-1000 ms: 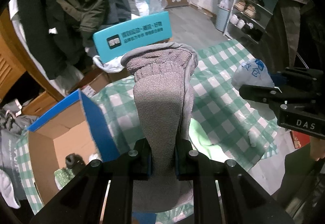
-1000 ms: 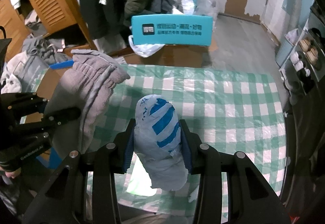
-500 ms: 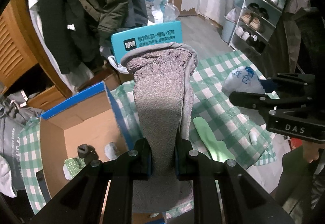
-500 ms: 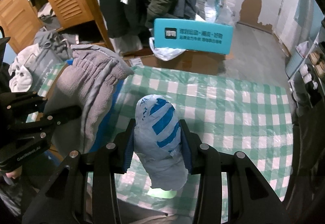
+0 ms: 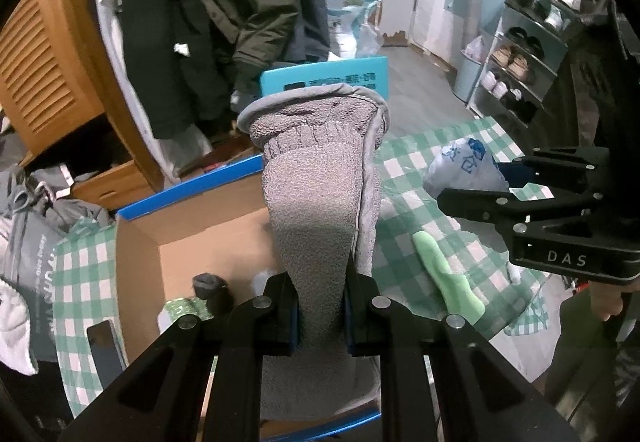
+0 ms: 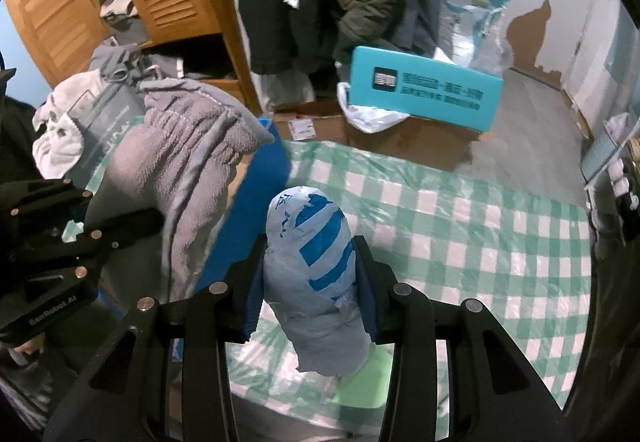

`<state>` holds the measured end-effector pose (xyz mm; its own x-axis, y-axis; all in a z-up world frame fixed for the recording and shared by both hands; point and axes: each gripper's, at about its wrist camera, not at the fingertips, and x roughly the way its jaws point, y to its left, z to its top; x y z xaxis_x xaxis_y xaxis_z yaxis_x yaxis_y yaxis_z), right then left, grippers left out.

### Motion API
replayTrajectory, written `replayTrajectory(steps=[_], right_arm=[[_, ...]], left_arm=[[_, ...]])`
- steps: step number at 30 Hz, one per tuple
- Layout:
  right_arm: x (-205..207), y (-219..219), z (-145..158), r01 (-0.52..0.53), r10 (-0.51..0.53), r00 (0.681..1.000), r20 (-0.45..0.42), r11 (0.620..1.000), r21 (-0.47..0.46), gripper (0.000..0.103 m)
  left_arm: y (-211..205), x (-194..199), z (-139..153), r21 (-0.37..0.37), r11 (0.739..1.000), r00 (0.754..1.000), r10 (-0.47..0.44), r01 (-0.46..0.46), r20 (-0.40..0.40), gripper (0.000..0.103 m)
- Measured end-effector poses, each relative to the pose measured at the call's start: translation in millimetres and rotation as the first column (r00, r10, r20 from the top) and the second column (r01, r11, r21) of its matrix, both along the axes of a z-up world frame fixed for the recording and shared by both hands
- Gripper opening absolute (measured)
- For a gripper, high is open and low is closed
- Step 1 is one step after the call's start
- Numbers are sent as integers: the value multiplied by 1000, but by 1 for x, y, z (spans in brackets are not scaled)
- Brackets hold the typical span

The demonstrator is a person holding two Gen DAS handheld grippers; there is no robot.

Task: Organize soft objects
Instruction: 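Carry the grey sock with the left tool while the right tool carries the striped sock to the box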

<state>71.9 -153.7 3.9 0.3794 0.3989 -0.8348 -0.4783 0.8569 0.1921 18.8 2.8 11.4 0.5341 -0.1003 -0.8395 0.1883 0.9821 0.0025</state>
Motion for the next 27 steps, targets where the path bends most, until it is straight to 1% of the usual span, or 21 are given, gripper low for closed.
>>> replayTrajectory(steps=[13,20,27], right_arm=[[1,64,-3,-90,90,996,-14,996,-12,39],[3,94,-12,-131,130,991,-44,991,-8,39],[7,120,-25,-155,155,984,-92,988,4,39]], left_arm=[[60,-4,-12,-14,994,994,104,-104,-22,16],[85,-6,-27,-17,988,987,150,-152,-54,16],[107,2,-49,-22,977,972,209,-212,-105,16]])
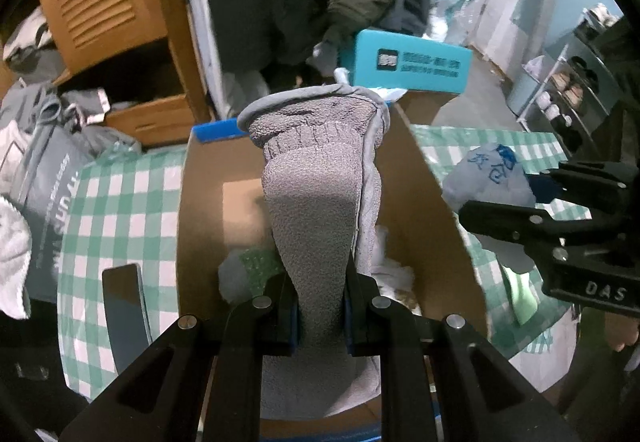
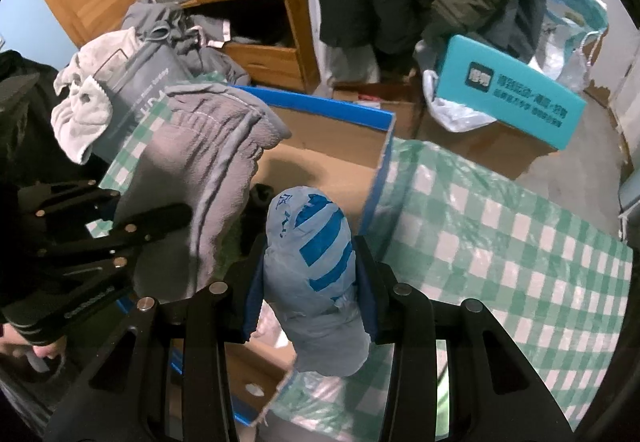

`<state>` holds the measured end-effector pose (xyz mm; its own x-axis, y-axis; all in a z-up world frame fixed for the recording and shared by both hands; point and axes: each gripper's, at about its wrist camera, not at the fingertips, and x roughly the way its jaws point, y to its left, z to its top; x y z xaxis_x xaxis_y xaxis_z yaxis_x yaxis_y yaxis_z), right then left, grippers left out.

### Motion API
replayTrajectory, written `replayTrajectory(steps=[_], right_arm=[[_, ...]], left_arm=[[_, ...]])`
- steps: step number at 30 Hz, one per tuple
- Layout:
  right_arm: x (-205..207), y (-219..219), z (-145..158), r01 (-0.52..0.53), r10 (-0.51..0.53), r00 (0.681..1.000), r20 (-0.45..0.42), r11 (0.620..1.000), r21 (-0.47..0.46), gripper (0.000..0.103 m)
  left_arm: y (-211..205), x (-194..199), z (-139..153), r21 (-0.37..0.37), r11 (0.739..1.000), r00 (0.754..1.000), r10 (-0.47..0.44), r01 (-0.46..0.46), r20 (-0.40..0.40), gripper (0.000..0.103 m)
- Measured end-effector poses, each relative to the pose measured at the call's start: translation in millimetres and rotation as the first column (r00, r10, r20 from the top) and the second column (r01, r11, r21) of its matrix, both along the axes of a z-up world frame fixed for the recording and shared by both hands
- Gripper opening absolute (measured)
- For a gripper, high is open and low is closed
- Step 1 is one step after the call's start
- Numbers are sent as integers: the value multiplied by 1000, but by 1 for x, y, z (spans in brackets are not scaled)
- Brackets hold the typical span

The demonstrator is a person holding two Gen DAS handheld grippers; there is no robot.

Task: Organize soft objects
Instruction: 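Carry the grey sock with the left tool while the right tool carries the striped sock to the box, then open the left tool to drop the grey sock while the right tool drops the striped sock into the box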

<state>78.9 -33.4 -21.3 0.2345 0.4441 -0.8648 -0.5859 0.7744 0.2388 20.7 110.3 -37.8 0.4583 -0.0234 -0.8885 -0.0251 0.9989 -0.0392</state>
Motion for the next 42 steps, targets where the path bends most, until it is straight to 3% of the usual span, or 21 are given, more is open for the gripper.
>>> replayTrajectory(steps=[14,18,21,23,27,42], right_arm=[[1,36,-18,-58,58,997,-47,998,-4,40],[2,39,-20,-63,63,997,-54,998,1,41],[2,40,-19,-63,63,997,-50,998,2,45],[3,40,-18,-60,60,997,-46,998,5,53],[4,37,-13,-45,45,998,-33,999,8,60],[1,-2,3,22,-22,1000,16,1000,-12,73]], left_arm=[[17,2,-12,2,999,998,54,-53,-30,19],[20,1,-12,6,998,997,66,-66,-32,28],[20,0,-10,12,998,997,69,-69,-25,34],[20,-1,-7,18,998,998,69,-68,-16,38],[18,-2,-2,28,997,998,66,-66,1,53],[-9,-3,11,19,1000,1000,9,-9,16,55]])
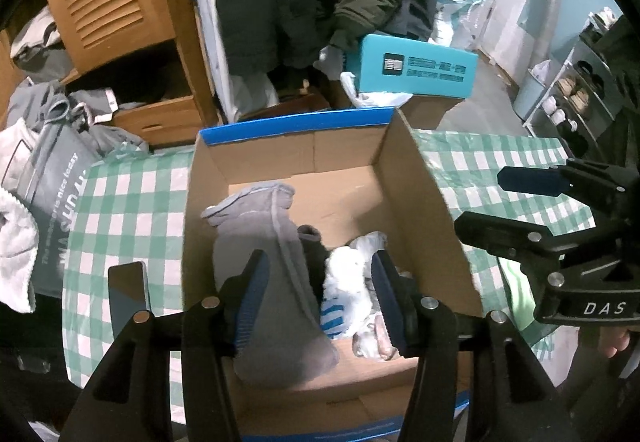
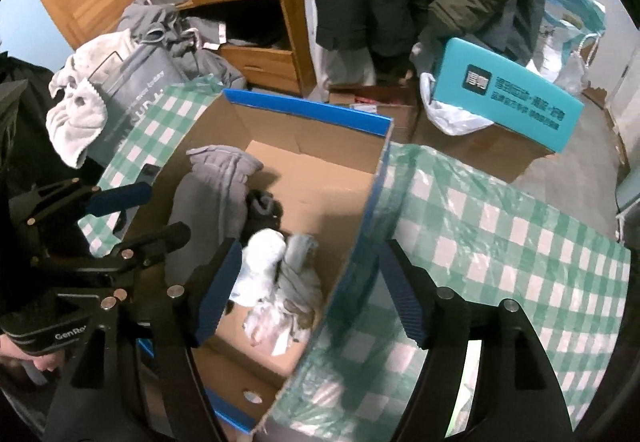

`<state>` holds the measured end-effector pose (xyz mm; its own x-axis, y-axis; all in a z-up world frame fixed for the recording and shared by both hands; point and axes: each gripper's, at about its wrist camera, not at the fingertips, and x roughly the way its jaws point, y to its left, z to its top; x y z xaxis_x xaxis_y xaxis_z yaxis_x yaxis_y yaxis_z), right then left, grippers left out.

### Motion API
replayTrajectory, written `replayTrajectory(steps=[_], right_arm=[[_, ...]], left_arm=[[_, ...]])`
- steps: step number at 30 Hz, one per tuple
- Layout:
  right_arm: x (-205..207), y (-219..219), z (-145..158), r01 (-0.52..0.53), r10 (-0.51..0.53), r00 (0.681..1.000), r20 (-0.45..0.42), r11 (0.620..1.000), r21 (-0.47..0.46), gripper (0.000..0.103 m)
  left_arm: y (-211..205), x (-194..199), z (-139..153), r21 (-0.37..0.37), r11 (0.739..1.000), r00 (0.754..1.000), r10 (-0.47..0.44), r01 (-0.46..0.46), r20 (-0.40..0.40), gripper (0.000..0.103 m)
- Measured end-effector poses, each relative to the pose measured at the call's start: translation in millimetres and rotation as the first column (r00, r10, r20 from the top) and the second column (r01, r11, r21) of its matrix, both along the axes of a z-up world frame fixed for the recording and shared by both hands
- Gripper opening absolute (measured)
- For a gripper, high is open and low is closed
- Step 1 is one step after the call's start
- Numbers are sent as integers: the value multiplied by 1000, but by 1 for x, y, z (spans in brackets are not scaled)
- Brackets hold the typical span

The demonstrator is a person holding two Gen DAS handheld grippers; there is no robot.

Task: Organize soft objects
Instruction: 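Open the left tool to drop the grey sock while the right tool drops the striped sock into the box, then withdraw both open tools from the box toward the light green sock on the table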

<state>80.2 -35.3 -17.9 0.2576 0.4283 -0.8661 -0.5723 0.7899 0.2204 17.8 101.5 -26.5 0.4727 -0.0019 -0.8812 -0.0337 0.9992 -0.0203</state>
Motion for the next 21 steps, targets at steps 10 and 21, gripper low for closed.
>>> replayTrajectory(steps=[10,21], right_arm=[[-5,-31,9,48,-48,999,13,999,0,73],[-9,-62,8,86,-86,996,29,996,-21,73]], left_arm=[[-31,1,6,2,997,997,-71,71,14,67],[-65,4,5,10,990,990,-138,138,-3,69]])
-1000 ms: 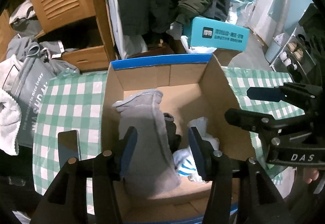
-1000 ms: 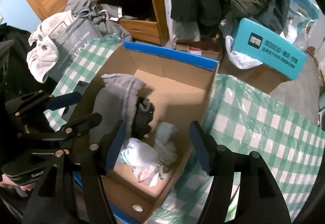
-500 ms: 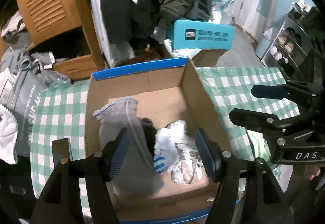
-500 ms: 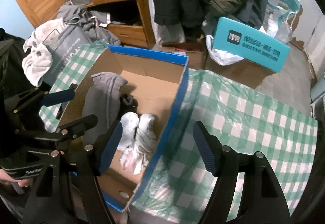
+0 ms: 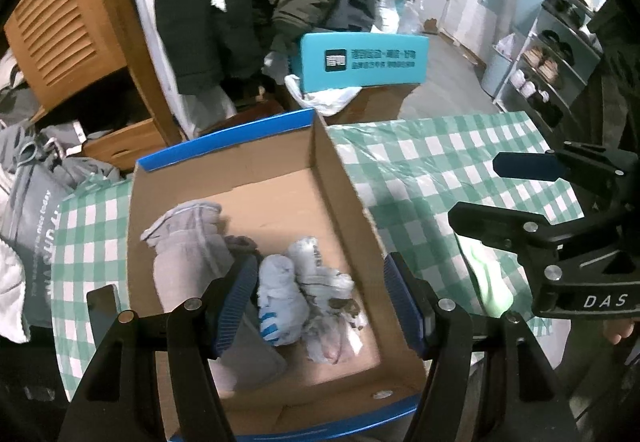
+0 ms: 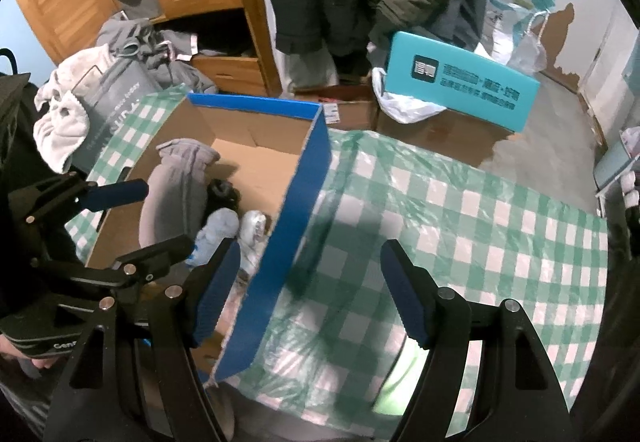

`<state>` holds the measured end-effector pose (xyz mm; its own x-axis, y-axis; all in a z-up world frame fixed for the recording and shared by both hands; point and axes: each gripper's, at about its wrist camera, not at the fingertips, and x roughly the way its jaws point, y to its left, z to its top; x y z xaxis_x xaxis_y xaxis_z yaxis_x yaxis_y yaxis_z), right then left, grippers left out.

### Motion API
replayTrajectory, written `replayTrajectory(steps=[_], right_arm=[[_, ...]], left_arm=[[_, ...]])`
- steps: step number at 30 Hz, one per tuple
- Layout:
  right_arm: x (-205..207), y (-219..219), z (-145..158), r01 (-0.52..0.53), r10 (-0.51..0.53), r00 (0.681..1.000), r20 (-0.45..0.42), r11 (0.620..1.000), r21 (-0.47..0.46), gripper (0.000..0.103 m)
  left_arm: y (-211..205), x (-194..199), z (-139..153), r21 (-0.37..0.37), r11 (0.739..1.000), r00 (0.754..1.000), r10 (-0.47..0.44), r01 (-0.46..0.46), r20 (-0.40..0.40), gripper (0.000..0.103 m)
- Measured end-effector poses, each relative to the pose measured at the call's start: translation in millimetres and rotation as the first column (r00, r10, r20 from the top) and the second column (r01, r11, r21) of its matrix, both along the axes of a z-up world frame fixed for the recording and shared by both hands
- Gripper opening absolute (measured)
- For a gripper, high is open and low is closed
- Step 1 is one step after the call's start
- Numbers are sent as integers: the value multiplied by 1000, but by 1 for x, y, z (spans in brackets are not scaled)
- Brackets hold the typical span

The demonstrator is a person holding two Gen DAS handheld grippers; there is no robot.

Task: Organize soft objects
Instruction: 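Withdraw both open tools from the box toward the light green sock on the table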

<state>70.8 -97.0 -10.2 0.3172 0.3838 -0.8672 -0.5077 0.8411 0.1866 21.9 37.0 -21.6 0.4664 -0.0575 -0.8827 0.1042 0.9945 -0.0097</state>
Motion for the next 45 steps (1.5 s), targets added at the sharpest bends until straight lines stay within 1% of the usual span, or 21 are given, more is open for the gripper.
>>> replayTrajectory(steps=[4,5,10,23,25,30,36,40,45], right_arm=[[-1,-14,-3,20,-20,1000,-6,1000,-5,73],[-1,-16,-3,24,-24,1000,-6,1000,-5,73],[-1,-33,-6,49,-49,999,-8,999,-6,73],[-5,-78,-15,112,-112,994,-14,993,-20,73],[-6,-86,-17,125,-125,992,-17,992,-21,73],[-7,-106,-23,153,-153,988,-24,988,-24,74],[-4,-133,-35,201,-202,978,-41,979,-46,74],[-2,-155,-45,239,-243,969,-56,969,-69,74],[-3,-180,-59,281,-289,954,-83,955,-99,74]], left_arm=[[-15,0,-1,9,1000,1000,-30,30,0,76],[-18,0,-1,10,999,999,-36,36,-1,77],[-36,2,-5,8,997,997,-76,76,-22,77],[-79,9,-16,7,990,988,-139,140,-71,77],[-85,10,-18,6,989,986,-146,147,-78,80],[-102,14,-26,-21,986,980,-164,163,-109,80],[-124,15,-37,-39,985,975,-171,167,-144,80],[-140,14,-45,-20,983,971,-182,181,-157,80],[-155,14,-59,-23,982,962,-190,189,-194,80]])
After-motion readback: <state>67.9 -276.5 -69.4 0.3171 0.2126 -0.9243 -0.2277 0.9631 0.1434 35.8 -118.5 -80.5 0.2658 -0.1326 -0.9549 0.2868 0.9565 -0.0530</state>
